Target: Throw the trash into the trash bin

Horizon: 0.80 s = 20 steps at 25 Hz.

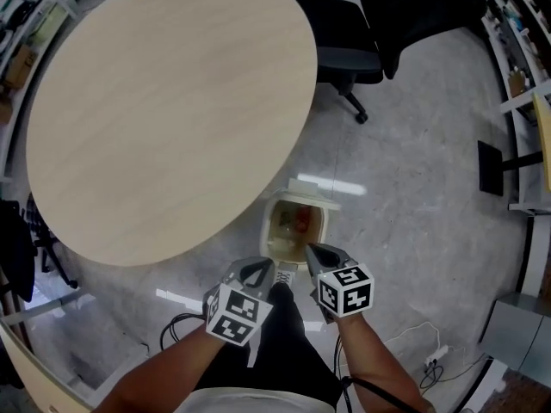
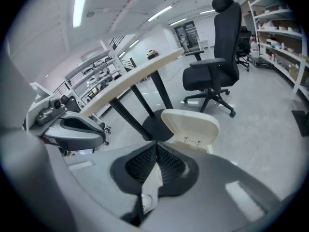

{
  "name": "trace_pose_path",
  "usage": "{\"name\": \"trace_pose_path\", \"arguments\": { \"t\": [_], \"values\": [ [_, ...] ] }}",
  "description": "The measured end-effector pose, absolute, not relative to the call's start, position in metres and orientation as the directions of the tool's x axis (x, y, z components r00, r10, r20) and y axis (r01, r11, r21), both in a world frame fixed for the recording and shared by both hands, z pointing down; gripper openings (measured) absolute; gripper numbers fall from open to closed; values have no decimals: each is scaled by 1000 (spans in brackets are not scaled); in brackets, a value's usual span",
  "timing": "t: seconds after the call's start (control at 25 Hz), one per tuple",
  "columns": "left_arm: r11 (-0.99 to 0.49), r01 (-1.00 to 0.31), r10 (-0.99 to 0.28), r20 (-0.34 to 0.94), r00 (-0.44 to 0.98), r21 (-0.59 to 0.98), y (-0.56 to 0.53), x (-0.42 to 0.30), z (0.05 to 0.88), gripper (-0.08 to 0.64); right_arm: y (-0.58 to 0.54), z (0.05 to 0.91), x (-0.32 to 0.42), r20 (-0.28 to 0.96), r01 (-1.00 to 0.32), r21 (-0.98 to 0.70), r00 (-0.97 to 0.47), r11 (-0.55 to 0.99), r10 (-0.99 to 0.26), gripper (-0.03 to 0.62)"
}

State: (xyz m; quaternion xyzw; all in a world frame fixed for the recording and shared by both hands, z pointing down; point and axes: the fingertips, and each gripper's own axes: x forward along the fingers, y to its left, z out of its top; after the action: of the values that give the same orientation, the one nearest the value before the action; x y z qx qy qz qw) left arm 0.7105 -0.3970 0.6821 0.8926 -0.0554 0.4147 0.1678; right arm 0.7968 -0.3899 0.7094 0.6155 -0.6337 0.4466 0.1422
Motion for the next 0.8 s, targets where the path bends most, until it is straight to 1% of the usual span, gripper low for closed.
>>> {"name": "trace_pose_path", "arguments": {
  "t": [0.16,0.4,0.64,0.8],
  "values": [
    [-947,-209,24,703,711,243,-396,711,642,8,-384,661,791,674,-894,-413,-172,-174,-719,2],
    [-963,-181,-9,644,765,201,-406,696,586,8,-372,596,785,603,-871,-429,-80,-238,-794,2],
    [-986,-90,8,580,815,140,-399,674,534,8,-354,539,758,545,-906,-375,-43,-198,-837,2],
    [-983,-79,20,525,851,164,-393,651,502,8,-338,505,734,511,-914,-357,-18,-193,-860,2]
  ]
}}
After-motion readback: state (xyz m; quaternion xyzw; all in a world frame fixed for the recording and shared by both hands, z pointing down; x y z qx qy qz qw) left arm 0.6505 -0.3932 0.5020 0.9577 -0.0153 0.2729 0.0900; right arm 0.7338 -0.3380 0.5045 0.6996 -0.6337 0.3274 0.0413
